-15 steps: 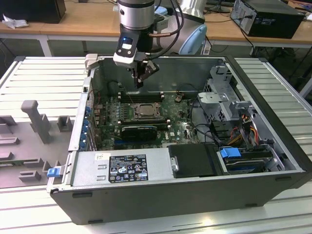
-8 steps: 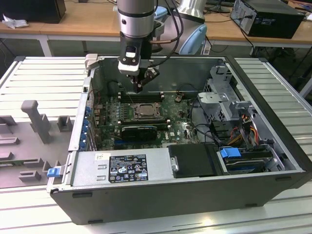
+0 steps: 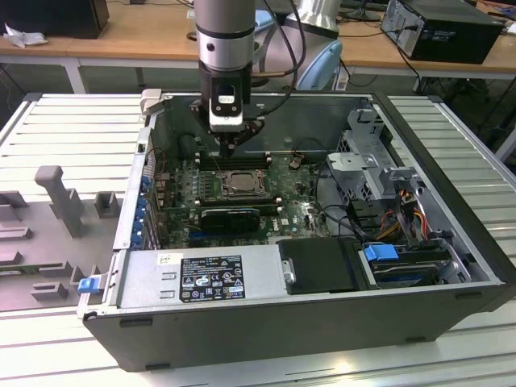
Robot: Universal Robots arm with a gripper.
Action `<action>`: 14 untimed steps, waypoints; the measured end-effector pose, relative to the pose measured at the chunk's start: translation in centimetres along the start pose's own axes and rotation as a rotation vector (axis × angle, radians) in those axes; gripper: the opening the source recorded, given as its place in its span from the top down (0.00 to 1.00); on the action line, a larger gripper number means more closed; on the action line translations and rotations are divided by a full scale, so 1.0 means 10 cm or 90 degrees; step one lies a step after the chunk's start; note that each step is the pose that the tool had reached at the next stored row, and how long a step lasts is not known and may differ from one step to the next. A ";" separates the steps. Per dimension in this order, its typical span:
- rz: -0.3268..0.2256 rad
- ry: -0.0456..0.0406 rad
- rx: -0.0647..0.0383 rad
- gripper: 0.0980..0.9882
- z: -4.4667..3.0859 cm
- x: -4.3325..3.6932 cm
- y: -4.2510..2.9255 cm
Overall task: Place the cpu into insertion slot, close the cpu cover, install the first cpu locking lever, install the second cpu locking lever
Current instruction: 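Install the first cpu locking lever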
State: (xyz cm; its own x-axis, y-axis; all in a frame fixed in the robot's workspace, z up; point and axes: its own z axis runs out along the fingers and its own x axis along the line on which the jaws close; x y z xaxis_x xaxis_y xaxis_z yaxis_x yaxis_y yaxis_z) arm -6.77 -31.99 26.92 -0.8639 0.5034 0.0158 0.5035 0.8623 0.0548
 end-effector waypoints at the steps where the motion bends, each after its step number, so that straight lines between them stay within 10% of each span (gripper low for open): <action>1: -0.012 0.0005 0.001 0.99 0.003 0.000 0.000; 14: -0.123 0.0059 0.002 0.99 0.093 0.177 -0.109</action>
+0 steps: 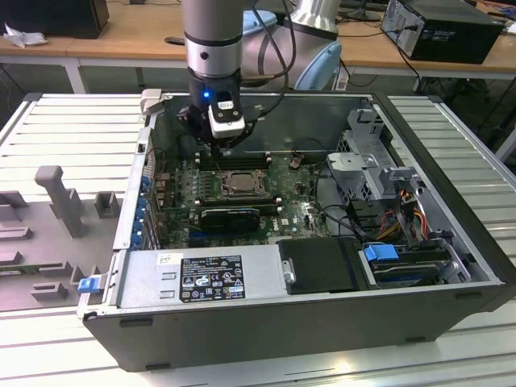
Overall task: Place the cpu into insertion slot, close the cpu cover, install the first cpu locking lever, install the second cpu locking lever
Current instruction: 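Install the first cpu locking lever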
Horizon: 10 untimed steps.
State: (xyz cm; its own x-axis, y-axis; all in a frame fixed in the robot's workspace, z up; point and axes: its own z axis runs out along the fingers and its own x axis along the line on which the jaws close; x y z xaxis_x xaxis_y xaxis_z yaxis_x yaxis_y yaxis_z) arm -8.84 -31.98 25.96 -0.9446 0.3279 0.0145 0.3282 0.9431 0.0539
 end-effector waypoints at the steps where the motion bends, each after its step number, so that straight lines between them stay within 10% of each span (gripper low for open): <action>1: 0.000 0.0000 0.000 0.99 0.004 0.026 -0.009; 10: -0.076 0.0039 0.001 0.99 0.077 0.245 0.042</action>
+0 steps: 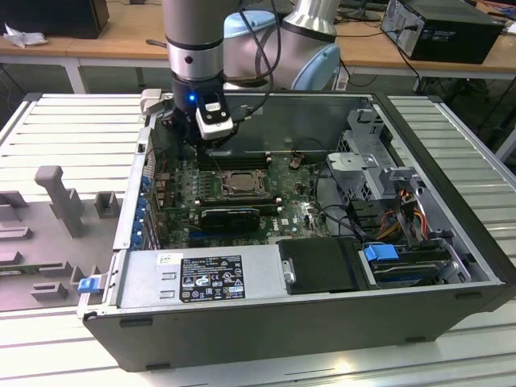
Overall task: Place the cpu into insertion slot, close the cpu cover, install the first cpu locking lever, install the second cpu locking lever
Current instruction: 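Install the first cpu locking lever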
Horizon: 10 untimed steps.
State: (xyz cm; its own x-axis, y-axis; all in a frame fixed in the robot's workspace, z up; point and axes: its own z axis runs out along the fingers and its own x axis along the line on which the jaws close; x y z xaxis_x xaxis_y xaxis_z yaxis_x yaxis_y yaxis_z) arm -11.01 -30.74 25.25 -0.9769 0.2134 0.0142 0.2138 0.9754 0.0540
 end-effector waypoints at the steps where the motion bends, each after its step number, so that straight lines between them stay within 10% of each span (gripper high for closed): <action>1: 0.000 0.0000 0.000 0.99 0.004 0.012 0.026; 6: -0.029 0.0015 0.001 0.99 0.031 0.035 0.138; 10: -0.031 0.0016 0.001 0.99 0.036 -0.223 0.214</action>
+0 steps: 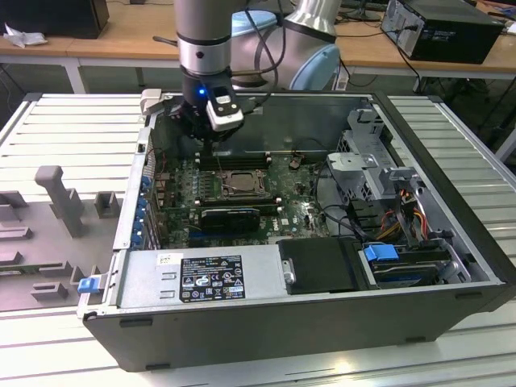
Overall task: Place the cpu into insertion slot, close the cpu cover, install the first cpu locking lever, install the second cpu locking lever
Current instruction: 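Install the first cpu locking lever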
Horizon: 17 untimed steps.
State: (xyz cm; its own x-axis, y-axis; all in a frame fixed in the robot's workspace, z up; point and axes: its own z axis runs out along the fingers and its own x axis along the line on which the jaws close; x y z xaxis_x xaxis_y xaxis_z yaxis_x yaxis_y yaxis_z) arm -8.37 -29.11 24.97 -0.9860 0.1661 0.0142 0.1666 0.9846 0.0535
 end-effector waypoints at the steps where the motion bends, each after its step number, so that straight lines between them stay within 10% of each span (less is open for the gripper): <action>1: 0.000 0.0001 0.000 0.99 0.003 -0.083 0.014; 6: -0.002 0.0001 0.000 0.99 0.027 -0.329 0.055; 12: -0.093 0.0018 0.002 0.99 0.110 -0.353 0.054; 17: -0.096 -0.0056 0.002 0.99 0.134 -0.435 0.101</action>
State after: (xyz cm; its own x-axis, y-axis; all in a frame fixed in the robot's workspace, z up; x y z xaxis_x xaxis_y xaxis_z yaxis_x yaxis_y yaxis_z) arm -3.92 -28.77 23.63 -0.9998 0.0171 -0.0026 0.0170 0.9985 0.0519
